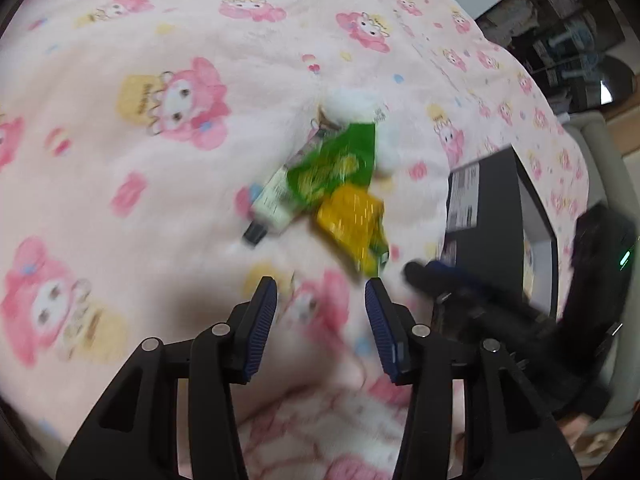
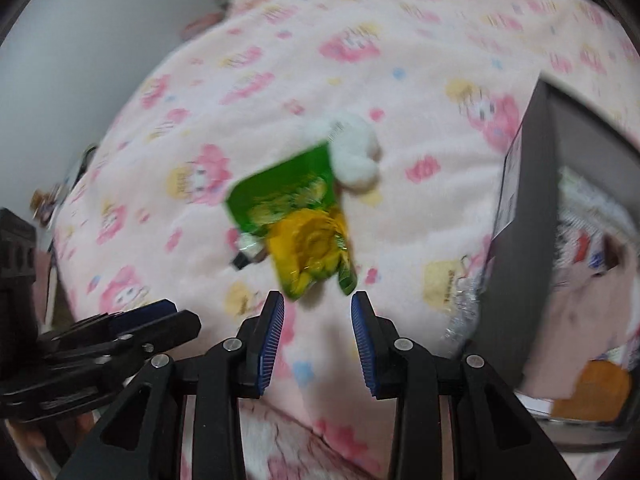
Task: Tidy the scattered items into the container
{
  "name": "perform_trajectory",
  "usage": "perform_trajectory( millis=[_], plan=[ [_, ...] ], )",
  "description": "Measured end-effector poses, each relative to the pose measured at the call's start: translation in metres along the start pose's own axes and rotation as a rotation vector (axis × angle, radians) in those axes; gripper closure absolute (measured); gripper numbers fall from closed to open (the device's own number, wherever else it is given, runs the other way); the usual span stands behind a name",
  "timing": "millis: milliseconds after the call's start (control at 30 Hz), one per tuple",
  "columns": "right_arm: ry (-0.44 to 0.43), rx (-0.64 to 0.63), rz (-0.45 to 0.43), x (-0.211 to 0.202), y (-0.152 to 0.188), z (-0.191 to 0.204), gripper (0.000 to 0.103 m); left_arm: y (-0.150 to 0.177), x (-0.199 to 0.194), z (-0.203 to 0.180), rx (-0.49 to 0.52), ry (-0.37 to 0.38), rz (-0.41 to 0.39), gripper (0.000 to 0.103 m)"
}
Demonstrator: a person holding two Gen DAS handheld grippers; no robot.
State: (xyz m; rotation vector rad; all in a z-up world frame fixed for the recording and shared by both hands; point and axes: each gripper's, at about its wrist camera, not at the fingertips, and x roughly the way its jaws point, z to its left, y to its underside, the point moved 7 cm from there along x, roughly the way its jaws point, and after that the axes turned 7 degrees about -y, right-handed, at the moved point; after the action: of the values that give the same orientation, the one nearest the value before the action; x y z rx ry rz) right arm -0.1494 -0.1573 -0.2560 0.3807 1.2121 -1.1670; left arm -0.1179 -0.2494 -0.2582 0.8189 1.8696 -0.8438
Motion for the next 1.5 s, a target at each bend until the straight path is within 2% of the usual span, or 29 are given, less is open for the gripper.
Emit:
perform_trajectory(
  millis=[133, 200, 367, 433, 467, 500, 633, 700, 967, 1200, 1433, 1500],
  plan=[
    [0.033, 0.013, 0.02, 0.027, -0.011, -0.01, 0.072, -0.022, 0.03, -0.004, -0.066, 0.106, 0.053, 0.052],
    [0.025, 0.021, 0.038, 0.041, -0.016, -0.014, 0.067, -0.024, 0.046, -0.008, -0.084, 0.13, 0.094, 0.045],
    [-0.056, 0.071, 0.101, 0.063, -0.02, -0.025, 0.062, -0.029, 0.075, -0.007, -0.133, 0.158, 0.143, 0.042],
    [-0.087, 0.085, 0.098, 0.065, -0.021, -0.027, 0.062, -0.031, 0.085, -0.005, -0.149, 0.161, 0.142, 0.046],
    [-0.095, 0.077, 0.095, 0.065, -0.021, -0.026, 0.062, -0.03, 0.088, -0.008, -0.157, 0.189, 0.147, 0.059],
    [-0.09, 0.06, 0.091, 0.065, -0.021, -0.024, 0.062, -0.028, 0.088, -0.009, -0.165, 0.2, 0.15, 0.064],
    [-0.095, -0.013, 0.112, 0.058, -0.012, -0.01, 0.073, -0.018, 0.066, -0.016, -0.119, 0.128, 0.085, 0.072],
    [-0.127, -0.016, 0.107, 0.044, -0.008, -0.003, 0.075, -0.014, 0.045, -0.022, -0.102, 0.132, 0.053, 0.085],
    [-0.161, -0.085, -0.001, -0.047, 0.02, 0.03, 0.075, 0.027, -0.041, -0.063, 0.013, 0.177, -0.068, 0.087],
    [-0.155, -0.078, -0.106, -0.117, 0.059, 0.018, 0.075, 0.076, -0.081, -0.12, 0.127, 0.227, -0.1, 0.087],
    [-0.099, -0.041, -0.177, -0.175, 0.112, -0.029, 0.075, 0.133, -0.077, -0.192, 0.267, 0.233, -0.061, 0.086],
    [-0.13, -0.025, -0.193, -0.192, 0.132, -0.042, 0.075, 0.152, -0.069, -0.214, 0.295, 0.288, -0.002, 0.086]
  ],
)
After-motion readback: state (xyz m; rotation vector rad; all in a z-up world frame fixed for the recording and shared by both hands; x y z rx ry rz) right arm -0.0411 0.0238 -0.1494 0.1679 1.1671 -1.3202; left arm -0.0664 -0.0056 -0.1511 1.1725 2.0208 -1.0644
